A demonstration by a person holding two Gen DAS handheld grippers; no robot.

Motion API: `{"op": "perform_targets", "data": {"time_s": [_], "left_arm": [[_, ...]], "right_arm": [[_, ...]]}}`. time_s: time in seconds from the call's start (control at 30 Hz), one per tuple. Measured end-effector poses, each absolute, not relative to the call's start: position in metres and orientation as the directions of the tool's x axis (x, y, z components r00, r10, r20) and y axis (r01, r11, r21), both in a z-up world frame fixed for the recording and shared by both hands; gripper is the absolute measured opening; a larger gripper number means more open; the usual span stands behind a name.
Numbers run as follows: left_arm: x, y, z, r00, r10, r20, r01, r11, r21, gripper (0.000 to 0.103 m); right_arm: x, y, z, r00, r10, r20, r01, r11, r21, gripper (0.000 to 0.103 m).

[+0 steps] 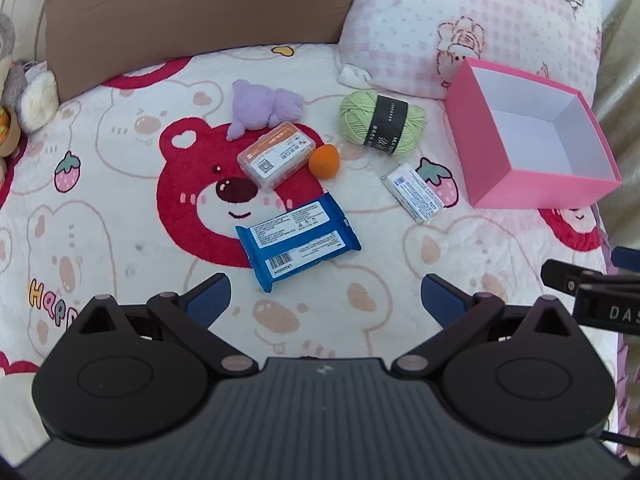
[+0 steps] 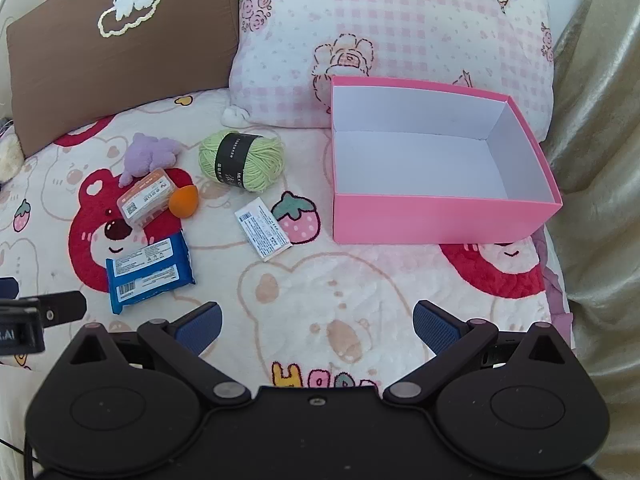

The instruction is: Organize objects

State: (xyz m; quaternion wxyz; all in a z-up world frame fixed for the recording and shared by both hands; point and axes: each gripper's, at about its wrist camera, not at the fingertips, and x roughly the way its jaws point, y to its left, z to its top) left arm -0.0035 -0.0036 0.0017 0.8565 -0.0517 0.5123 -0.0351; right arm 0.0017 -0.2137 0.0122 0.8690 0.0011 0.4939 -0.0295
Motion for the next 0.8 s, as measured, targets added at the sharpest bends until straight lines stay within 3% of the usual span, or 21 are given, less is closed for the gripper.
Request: {"op": "perform_targets", "data": {"time_s": [0.8], "left_arm": [[-0.0061,-0.0019,0.0021,0.477,-0.124,-0.87,0.007,0.99,-0.138,0.103]], "right_arm": [[0.0015,-0.2109,0.0112,0.521,-0.051,-0.852,0.042,0.999,-0.034,0.103]]}}
